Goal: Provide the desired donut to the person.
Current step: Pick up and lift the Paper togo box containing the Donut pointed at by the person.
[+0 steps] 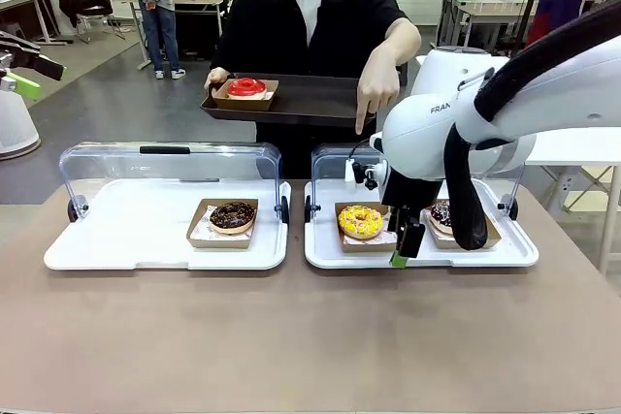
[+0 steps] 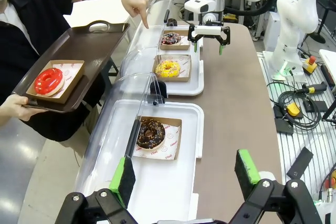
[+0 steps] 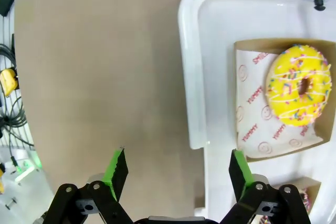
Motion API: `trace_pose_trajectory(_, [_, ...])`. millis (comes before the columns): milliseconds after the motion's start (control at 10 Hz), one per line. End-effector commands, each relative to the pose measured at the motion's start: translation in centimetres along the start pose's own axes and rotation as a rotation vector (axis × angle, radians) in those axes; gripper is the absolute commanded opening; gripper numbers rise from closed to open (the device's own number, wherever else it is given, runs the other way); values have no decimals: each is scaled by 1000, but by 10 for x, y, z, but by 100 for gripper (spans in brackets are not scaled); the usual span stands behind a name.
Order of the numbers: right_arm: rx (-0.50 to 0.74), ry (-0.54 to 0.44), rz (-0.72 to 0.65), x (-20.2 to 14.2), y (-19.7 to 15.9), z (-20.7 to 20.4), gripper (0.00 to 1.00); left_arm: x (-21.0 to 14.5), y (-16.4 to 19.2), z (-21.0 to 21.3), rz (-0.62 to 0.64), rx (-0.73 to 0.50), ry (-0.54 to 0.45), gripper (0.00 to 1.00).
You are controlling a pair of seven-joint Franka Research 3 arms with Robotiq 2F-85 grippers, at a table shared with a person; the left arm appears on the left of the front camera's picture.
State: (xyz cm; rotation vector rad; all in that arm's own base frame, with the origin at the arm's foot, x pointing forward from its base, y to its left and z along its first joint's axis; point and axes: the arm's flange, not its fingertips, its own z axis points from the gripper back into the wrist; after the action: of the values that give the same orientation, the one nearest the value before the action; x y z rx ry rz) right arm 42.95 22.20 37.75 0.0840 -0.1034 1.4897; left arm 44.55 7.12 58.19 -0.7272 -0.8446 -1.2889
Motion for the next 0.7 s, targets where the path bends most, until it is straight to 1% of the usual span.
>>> trace_pose_trajectory(0, [-18, -9, 27, 2, -18, -3, 100, 2, -1, 1, 16, -3, -11, 100])
trace_pose_trajectory(200, [-18, 5, 46, -1, -30, -6, 100, 2, -1, 1, 16, -3, -11, 100])
trace_pose_trajectory(400, [-2, 21, 15, -3, -44, -7, 100, 2, -1, 1, 16, -3, -11, 100])
trace_pose_trajectory(500, [-6, -7, 21, 0, -26, -4, 100, 2, -1, 1, 16, -3, -11, 100])
trace_pose_trajectory(600, [-6, -7, 21, 0, -26, -4, 100, 2, -1, 1, 16, -3, -11, 100])
